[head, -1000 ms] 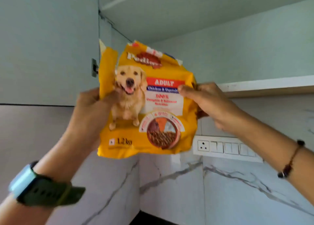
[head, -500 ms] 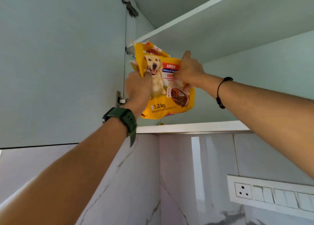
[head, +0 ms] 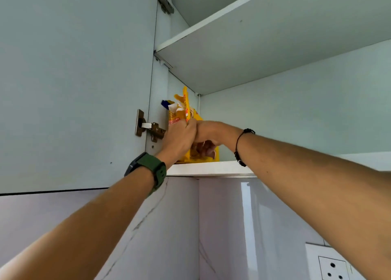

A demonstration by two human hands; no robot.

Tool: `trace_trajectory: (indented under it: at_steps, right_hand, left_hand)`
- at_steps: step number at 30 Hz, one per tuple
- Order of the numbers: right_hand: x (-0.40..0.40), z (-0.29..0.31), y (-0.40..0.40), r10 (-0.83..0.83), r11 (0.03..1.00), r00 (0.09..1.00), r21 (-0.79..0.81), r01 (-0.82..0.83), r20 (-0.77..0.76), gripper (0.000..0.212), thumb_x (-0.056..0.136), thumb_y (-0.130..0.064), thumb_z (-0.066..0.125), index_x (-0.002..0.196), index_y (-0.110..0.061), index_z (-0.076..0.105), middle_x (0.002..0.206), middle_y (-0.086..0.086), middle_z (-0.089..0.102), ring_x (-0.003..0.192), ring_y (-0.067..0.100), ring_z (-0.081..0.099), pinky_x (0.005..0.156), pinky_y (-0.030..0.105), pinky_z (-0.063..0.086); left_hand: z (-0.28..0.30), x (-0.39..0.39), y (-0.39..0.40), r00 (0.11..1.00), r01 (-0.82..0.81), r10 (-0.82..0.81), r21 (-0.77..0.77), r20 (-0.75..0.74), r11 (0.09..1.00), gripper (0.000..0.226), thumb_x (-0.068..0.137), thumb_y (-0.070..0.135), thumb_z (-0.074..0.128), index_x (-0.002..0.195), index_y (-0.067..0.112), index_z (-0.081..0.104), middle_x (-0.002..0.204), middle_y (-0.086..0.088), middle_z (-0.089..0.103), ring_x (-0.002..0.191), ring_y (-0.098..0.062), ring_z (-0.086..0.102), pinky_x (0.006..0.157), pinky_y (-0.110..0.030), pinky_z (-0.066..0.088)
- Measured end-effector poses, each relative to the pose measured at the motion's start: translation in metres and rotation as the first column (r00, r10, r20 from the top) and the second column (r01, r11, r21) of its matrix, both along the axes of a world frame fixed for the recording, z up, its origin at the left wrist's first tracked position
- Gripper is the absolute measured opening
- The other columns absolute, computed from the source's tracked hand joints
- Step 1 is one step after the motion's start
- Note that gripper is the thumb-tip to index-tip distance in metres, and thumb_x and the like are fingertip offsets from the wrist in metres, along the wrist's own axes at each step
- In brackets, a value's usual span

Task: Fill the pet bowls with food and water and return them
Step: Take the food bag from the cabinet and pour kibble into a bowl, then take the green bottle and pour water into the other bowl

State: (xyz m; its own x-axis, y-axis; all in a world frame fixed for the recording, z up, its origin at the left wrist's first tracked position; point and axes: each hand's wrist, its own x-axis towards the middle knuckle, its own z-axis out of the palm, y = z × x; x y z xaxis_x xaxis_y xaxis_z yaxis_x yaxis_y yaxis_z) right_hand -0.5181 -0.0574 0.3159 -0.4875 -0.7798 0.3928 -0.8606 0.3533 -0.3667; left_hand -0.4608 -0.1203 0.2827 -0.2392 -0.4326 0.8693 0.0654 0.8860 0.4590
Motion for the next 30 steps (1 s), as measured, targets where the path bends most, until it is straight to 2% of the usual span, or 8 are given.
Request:
trace_trajectory:
  at_steps: [3,5,8,11,15,19,24,30]
  right_hand:
    - [0.0,0.001,-0.005,-0.018,0.991,1.0,0.134,0.017,0.0,0.015,0.09,0.0,0.051,0.077,-0.003,0.059,0.081,0.011,0.053,0.067,0.023,0.055,0.083,0.036,0.052]
    - [0.004,-0.003,-0.001,-0.032,0.97,0.998,0.237,0.046,-0.062,0.01,0.092,-0.003,0.051,0.089,-0.004,0.06,0.092,0.012,0.054,0.08,0.024,0.056,0.093,0.035,0.045]
    - [0.007,-0.011,0.004,-0.113,0.945,0.965,0.274,0.178,-0.237,0.034,0.097,-0.017,0.047,0.128,-0.005,0.051,0.131,0.014,0.051,0.12,0.026,0.05,0.094,0.031,0.041]
    - [0.001,-0.013,0.008,-0.186,0.959,0.9,0.127,0.254,-0.394,0.039,0.097,-0.023,0.047,0.132,-0.006,0.048,0.139,0.014,0.047,0.117,0.025,0.05,0.091,0.026,0.039]
    - [0.001,-0.019,0.016,-0.243,0.944,0.84,0.081,0.32,-0.486,0.041,0.097,-0.019,0.046,0.135,-0.004,0.044,0.141,0.013,0.045,0.128,0.024,0.045,0.099,0.027,0.037]
    - [-0.006,-0.021,0.018,-0.224,0.93,0.834,0.146,0.338,-0.504,0.04,0.098,-0.017,0.042,0.135,-0.002,0.045,0.14,0.014,0.046,0.127,0.028,0.046,0.099,0.033,0.039]
    - [-0.023,-0.01,0.06,-0.305,0.924,0.795,0.041,0.381,-0.524,0.039,0.095,-0.021,0.042,0.13,-0.006,0.05,0.134,0.015,0.051,0.12,0.031,0.051,0.092,0.035,0.043]
    - [-0.04,0.012,0.181,-0.489,0.845,0.698,-0.086,0.528,-0.523,0.04,0.092,-0.016,0.042,0.13,-0.004,0.046,0.135,0.015,0.047,0.119,0.031,0.05,0.089,0.033,0.043]
  left_hand:
    - [0.003,-0.01,-0.008,0.988,-0.006,-0.003,0.062,0.157,0.998,0.033,0.101,0.01,0.029,0.115,-0.001,0.056,0.122,-0.021,0.058,0.11,-0.035,0.055,0.092,-0.042,0.045]
    - [0.008,-0.014,-0.014,0.964,-0.027,0.004,0.083,0.265,0.996,0.029,0.1,0.009,0.034,0.11,0.0,0.059,0.119,-0.022,0.06,0.104,-0.033,0.058,0.089,-0.039,0.047]
    - [0.012,-0.024,-0.023,0.925,0.03,-0.08,0.138,0.371,0.99,0.029,0.098,0.018,0.04,0.113,0.004,0.061,0.117,-0.018,0.063,0.104,-0.033,0.06,0.095,-0.044,0.049]
    - [0.013,-0.027,-0.019,0.886,0.046,-0.121,0.176,0.448,0.983,0.023,0.095,0.017,0.047,0.107,0.003,0.061,0.112,-0.017,0.063,0.1,-0.029,0.06,0.094,-0.037,0.049]
    - [0.013,-0.032,-0.013,0.828,-0.019,-0.067,0.147,0.556,0.989,0.018,0.096,0.006,0.044,0.088,-0.002,0.059,0.092,-0.014,0.054,0.076,-0.023,0.049,0.073,-0.028,0.04]
    - [0.02,-0.029,-0.004,0.879,-0.092,0.029,0.11,0.475,0.99,0.03,0.096,0.017,0.045,0.115,-0.001,0.058,0.114,-0.022,0.06,0.111,-0.036,0.058,0.09,-0.039,0.047]
    - [0.036,-0.008,0.02,0.943,-0.221,0.227,-0.048,0.243,0.974,0.033,0.091,0.024,0.046,0.11,-0.002,0.055,0.11,-0.021,0.061,0.092,-0.036,0.055,0.076,-0.035,0.041]
    - [0.046,-0.014,0.107,0.973,-0.229,0.218,-0.238,-0.074,0.944,0.03,0.09,0.014,0.045,0.112,-0.004,0.053,0.119,-0.025,0.056,0.108,-0.041,0.053,0.085,-0.043,0.044]
